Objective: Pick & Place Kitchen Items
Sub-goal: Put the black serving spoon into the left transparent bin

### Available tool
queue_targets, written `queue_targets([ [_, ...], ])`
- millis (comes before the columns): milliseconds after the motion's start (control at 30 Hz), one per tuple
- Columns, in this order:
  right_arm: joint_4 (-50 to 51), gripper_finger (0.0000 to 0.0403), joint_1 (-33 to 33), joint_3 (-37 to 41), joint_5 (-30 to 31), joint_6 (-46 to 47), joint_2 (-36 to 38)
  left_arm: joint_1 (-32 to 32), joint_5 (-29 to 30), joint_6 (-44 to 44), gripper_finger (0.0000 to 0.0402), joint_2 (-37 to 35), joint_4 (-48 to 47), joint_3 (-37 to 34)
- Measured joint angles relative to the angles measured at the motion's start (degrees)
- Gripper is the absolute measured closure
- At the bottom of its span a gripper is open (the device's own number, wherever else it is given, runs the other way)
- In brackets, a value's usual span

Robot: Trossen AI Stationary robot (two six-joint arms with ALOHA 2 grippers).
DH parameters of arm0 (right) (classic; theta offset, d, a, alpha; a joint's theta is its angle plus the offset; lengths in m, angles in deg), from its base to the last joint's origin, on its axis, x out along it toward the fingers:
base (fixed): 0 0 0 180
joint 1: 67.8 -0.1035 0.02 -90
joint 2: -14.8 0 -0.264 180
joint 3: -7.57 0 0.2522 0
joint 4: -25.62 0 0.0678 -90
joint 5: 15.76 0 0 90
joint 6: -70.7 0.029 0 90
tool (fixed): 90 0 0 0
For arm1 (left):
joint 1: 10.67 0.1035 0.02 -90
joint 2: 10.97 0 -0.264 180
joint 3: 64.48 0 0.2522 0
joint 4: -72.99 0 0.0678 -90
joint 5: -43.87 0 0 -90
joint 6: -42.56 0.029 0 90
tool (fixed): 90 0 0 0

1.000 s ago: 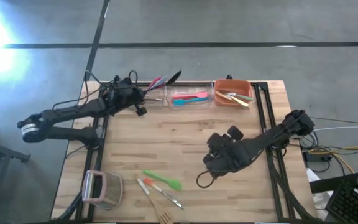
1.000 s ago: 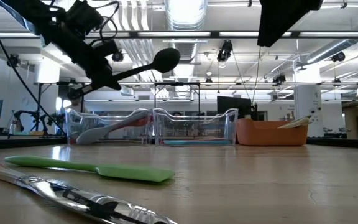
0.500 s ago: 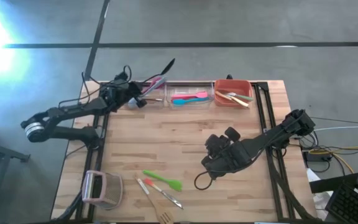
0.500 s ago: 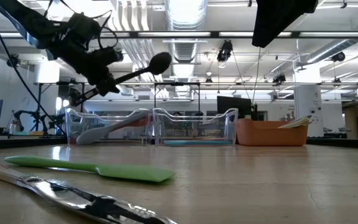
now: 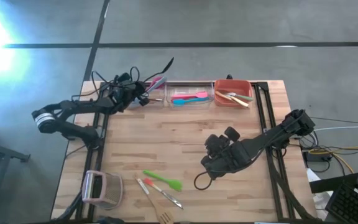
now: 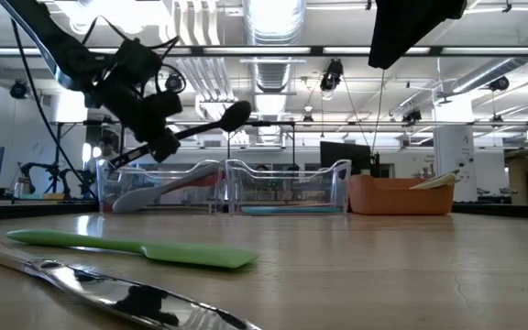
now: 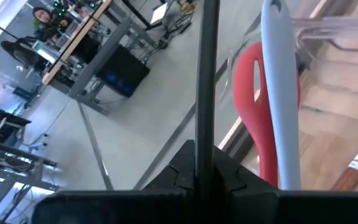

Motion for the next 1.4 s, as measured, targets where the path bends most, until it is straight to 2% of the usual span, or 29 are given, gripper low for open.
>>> queue_targets([
  [233, 0.0, 0.0281, 0.0, 0.0, 0.0, -0.5, 0.0, 0.3, 2.0, 0.2, 0.0389, -0.4, -0.5, -2.4],
  [567, -1.0, 0.0278, 0.0, 0.0, 0.1, -1.3, 0.0, 0.4, 2.0, -1.4, 0.0388, -0.4, -0.2, -4.9],
  [800, -1.5, 0.0286, 0.0, 0.0, 0.2, -1.3, 0.0, 0.6, 1.7, -1.1, 0.0350, -0.4, 1.2, -4.9],
  [933, -1.8, 0.0285, 0.0, 0.0, 0.2, -1.3, 0.0, 0.6, -0.6, -0.4, 0.0345, -0.4, 1.1, -4.9],
  [1167, -2.2, 0.0285, 0.0, 0.0, 0.2, -1.8, 0.0, 0.7, -0.9, 0.2, 0.0337, -0.4, 0.2, -4.9],
  [1400, -2.4, 0.0291, 0.0, 0.0, 0.1, -2.4, 0.0, 0.7, -1.9, -0.2, 0.0281, -0.4, -0.2, -4.9],
])
